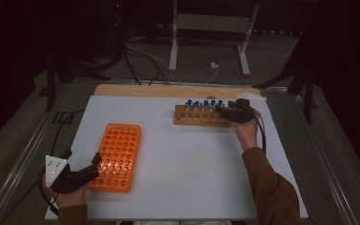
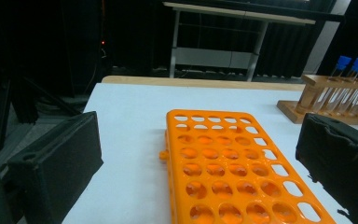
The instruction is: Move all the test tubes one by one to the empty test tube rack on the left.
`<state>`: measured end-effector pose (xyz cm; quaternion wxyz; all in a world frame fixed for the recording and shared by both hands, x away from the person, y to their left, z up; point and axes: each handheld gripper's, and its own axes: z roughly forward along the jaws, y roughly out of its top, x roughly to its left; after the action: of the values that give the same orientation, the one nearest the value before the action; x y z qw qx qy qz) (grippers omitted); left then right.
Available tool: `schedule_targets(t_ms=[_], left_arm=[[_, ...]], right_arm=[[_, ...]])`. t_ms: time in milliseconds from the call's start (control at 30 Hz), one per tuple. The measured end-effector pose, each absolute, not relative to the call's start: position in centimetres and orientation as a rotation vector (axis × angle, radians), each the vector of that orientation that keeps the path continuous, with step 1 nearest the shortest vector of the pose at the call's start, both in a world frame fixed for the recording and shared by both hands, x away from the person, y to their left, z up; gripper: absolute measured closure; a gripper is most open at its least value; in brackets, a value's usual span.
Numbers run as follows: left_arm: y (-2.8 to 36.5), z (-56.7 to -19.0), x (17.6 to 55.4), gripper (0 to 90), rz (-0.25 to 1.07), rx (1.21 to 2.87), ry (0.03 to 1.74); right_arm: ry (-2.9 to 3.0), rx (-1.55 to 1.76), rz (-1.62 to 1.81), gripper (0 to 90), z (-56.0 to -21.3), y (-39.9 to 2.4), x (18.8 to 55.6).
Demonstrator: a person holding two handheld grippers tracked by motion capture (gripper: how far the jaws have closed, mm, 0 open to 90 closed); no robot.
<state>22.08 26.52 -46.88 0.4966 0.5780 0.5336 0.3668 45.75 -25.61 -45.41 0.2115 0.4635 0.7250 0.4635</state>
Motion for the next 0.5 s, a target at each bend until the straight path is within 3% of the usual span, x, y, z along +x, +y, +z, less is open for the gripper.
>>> schedule_targets(t_ms=[33,67,133,500], left_arm=[[26.6,-46.9,22.1,1.2,0.886,1.396,1.294],[26.6,-46.9,22.1,1.2,0.883,1.39,1.296],[26.7,-46.9,22.1,1.2,0.877,1.383,1.298],[26.9,-47.0,22.1,1.2,0.858,1.373,1.301]], right_arm=[[2.025,1.274,1.283,45.8,-45.8,-25.3,46.0],[2.025,1.274,1.283,45.8,-45.8,-25.3,46.0],[2.012,1.264,1.289,54.0,-46.0,-25.1,46.2],[1.998,1.252,1.263,70.2,-46.8,-24.5,46.5]])
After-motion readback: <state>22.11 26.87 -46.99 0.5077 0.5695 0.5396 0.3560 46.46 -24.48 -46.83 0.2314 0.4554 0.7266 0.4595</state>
